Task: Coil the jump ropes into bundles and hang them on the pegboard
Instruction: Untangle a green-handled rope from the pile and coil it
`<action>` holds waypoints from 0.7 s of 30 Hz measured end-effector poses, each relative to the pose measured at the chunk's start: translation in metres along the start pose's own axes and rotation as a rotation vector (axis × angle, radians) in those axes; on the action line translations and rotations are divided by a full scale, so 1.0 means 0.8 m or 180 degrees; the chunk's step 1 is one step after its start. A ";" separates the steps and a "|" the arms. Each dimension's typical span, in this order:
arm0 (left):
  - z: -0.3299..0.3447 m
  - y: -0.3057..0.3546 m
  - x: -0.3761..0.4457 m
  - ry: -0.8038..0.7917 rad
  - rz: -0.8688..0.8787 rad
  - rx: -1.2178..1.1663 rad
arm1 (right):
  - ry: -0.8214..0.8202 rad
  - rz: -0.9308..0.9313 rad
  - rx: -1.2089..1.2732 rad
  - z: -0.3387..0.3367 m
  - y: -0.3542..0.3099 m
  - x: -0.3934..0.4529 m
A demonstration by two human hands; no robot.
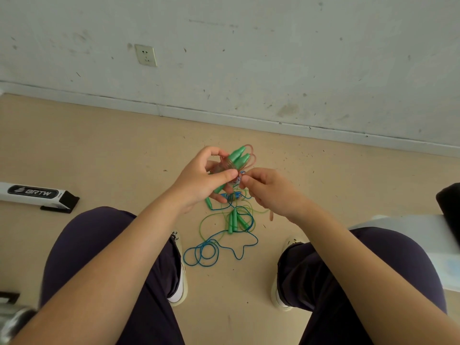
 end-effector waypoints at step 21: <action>0.040 -0.014 -0.006 -0.1121 -0.0605 0.0978 | 0.0264 -0.0790 -0.1188 -0.018 -0.037 -0.017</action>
Point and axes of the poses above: each hand's wrist, its own x-axis towards the middle knuckle, its own z-axis out of the palm, y = z × x, the point moved 9 cm from there along x, towards the middle knuckle, and after that the axes turned 13 degrees about -y, right-handed, at the moved point
